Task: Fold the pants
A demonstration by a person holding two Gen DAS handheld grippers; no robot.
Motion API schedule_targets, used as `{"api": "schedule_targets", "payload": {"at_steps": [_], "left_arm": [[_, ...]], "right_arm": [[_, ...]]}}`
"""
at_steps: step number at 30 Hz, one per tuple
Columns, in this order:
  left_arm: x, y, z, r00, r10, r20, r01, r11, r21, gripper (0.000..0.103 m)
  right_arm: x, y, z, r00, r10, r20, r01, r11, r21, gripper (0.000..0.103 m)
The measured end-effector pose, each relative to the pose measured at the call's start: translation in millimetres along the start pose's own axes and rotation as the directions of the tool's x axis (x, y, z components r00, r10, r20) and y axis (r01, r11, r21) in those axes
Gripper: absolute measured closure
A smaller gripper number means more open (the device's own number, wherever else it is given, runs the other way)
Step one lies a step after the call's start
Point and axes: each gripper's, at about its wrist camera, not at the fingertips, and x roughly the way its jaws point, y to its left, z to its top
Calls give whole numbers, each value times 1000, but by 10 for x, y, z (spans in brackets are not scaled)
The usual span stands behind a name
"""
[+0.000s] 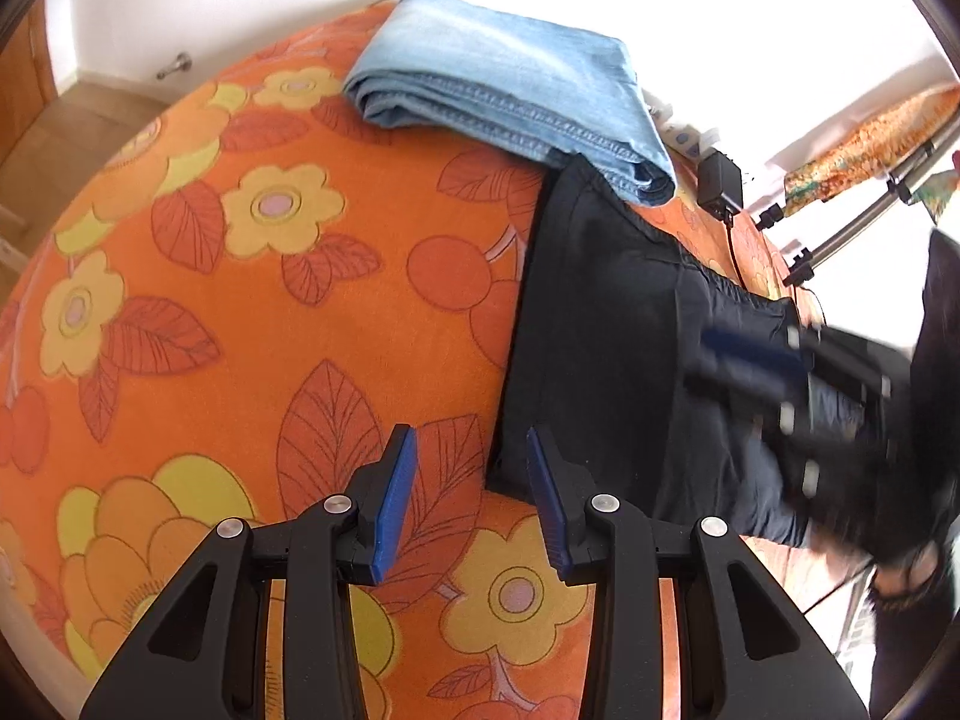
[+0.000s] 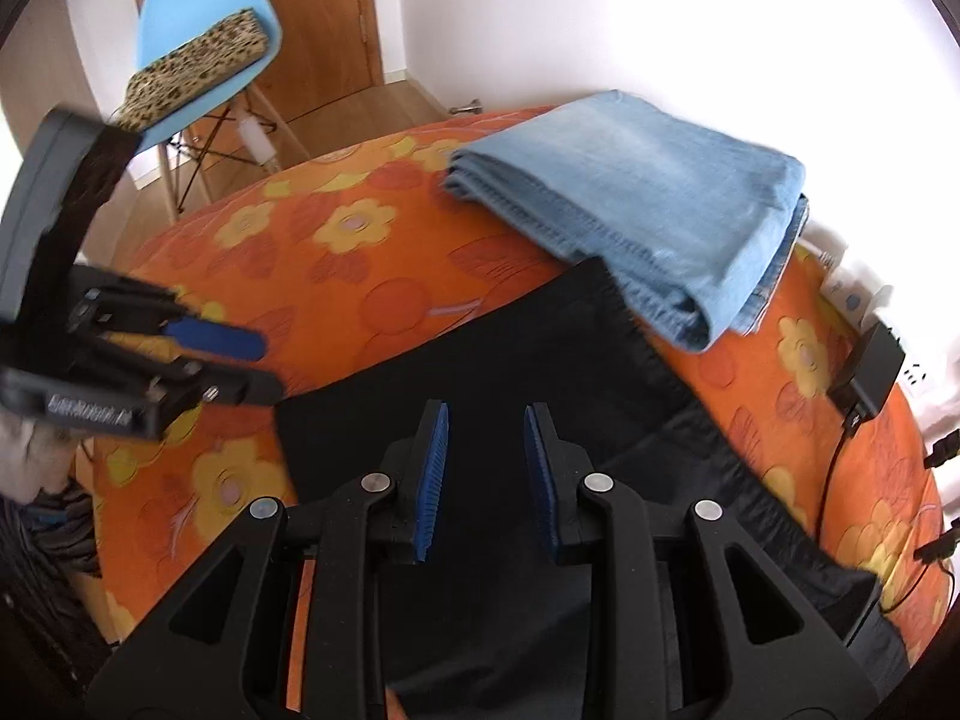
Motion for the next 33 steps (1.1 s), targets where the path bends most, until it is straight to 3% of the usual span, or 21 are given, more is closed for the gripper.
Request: {"api": "schedule_targets", "payload": {"at_steps": [8,13,16,25,27,33], "left_arm": [[-95,58,-7,1000,-9,18,10,999,-37,67],[-121,94,13,1000,2,20,-1,998,-58,67],[-110,24,24,999,25,22,-24,999,-27,67],[-65,1,22,999,52,11,-51,998,-24,67],[-59,-19,19,998,69,15,-69,998,-13,67],[-12,-56,28,998,69,8,-69,997,-15,67]], "right_arm": [[207,601,-212,998,17,-61,-23,995,-96,76],[349,704,-212,996,-28,-83,17,992,-128,76],[350,733,-210,995,-66,-72,54,987,-154,67],[320,768,-223,993,-67,-92,50,982,-181,63],[323,727,-213,995,-22,-102,6,989,-150,72],[315,639,-221,996,-19,-82,11,995,-97,93]]}}
